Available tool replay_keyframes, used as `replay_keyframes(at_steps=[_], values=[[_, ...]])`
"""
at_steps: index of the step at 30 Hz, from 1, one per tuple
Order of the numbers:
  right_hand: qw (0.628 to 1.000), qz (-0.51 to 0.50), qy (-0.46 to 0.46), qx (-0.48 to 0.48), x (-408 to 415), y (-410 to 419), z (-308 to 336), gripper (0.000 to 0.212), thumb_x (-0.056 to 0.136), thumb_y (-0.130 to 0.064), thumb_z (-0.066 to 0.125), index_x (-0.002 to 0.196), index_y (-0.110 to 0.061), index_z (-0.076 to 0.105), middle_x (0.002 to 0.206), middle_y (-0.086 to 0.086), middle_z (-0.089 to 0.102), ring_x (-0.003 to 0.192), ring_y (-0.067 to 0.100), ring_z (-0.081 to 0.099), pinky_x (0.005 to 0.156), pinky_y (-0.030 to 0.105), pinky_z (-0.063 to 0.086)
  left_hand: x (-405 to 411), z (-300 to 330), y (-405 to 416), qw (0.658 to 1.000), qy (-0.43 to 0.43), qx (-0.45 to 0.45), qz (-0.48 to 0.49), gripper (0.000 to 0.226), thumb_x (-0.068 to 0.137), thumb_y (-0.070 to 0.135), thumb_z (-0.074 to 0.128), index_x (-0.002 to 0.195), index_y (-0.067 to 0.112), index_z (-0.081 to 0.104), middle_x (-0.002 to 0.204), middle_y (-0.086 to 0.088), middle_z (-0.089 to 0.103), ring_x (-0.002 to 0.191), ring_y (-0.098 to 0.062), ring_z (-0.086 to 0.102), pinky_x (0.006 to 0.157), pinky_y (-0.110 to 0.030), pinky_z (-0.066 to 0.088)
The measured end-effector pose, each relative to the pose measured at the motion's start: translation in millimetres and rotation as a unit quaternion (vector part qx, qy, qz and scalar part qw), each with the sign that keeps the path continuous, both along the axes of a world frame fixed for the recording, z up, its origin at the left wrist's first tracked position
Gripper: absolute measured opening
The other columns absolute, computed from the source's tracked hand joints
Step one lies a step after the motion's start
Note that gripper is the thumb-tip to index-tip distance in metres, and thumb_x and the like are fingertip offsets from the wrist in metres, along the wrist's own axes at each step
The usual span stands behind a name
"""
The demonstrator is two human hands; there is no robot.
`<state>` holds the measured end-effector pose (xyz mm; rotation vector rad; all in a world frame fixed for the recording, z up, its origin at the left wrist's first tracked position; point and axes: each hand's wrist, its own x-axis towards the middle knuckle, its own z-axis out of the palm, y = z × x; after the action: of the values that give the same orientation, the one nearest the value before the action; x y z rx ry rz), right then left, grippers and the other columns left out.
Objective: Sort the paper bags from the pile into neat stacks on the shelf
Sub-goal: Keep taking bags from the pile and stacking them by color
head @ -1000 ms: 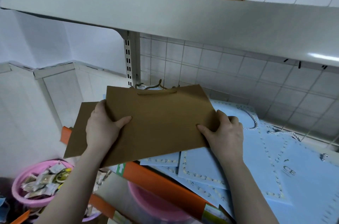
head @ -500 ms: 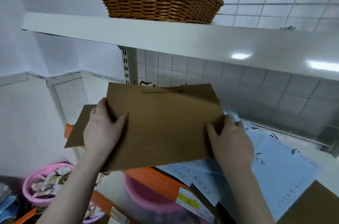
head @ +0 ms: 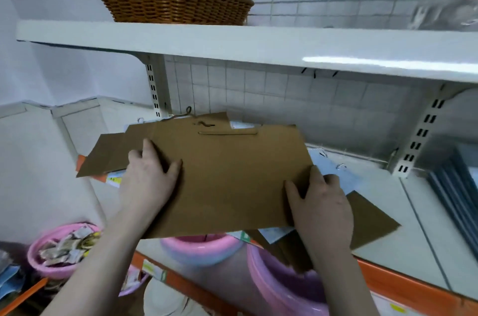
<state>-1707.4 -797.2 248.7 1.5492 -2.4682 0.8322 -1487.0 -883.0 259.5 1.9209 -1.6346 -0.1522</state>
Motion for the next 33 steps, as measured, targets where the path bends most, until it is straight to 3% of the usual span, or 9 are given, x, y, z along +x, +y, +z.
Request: replay_keyframes(at_steps=[9,15,21,27,33], values=[[0.996,-0.084,0.015,0.005,8,114,-3,0.037,0.093,-0.044,0.042,0.114,-0.014,0.049,0.113,0.007,0.050,0.103,0.027,0.052,0.082,0.033,0.038,-11,-10,79,0.995,-0.029,-0.010,-0.100,0.093,0.079,0.052,0.064,0.144,-0.001,0.023,0.123,-0.031,0.042,0.111,-0.046,0.048,0.087,-0.048,0.042],[0.991,-0.123,0.017,0.049,7,209,-11,0.040,0.094,-0.044,0.041,0.118,-0.014,0.049,0.117,0.008,0.049,0.106,0.027,0.051,0.084,0.032,0.038,-23,-26,154,0.987,-0.012,0.039,-0.156,0.084,0.078,0.050,0.066,0.135,-0.001,0.033,0.117,-0.030,0.044,0.107,-0.046,0.049,0.086,-0.048,0.041],[0.985,-0.167,-0.014,0.033,-16,278,-6,0.037,0.094,-0.041,0.043,0.117,-0.014,0.050,0.119,0.008,0.049,0.109,0.027,0.050,0.086,0.032,0.038,-58,-11,207,0.978,-0.026,0.015,-0.204,0.088,0.079,0.048,0.067,0.141,-0.001,0.028,0.123,-0.031,0.042,0.111,-0.046,0.046,0.090,-0.049,0.038],[0.977,-0.212,-0.026,0.007,-66,346,-3,0.034,0.094,-0.040,0.044,0.113,-0.013,0.052,0.115,0.010,0.051,0.106,0.029,0.051,0.082,0.034,0.040,-125,-2,257,0.966,-0.009,0.006,-0.258,0.092,0.078,0.048,0.067,0.144,0.001,0.024,0.123,-0.029,0.041,0.117,-0.045,0.043,0.094,-0.047,0.040],[0.961,-0.277,0.003,0.007,-165,450,1,0.036,0.093,-0.041,0.046,0.113,-0.011,0.054,0.114,0.012,0.052,0.106,0.031,0.052,0.086,0.035,0.039,-248,0,343,0.948,0.011,0.010,-0.318,0.093,0.079,0.049,0.066,0.146,0.003,0.020,0.126,-0.028,0.040,0.118,-0.043,0.043,0.094,-0.044,0.040]])
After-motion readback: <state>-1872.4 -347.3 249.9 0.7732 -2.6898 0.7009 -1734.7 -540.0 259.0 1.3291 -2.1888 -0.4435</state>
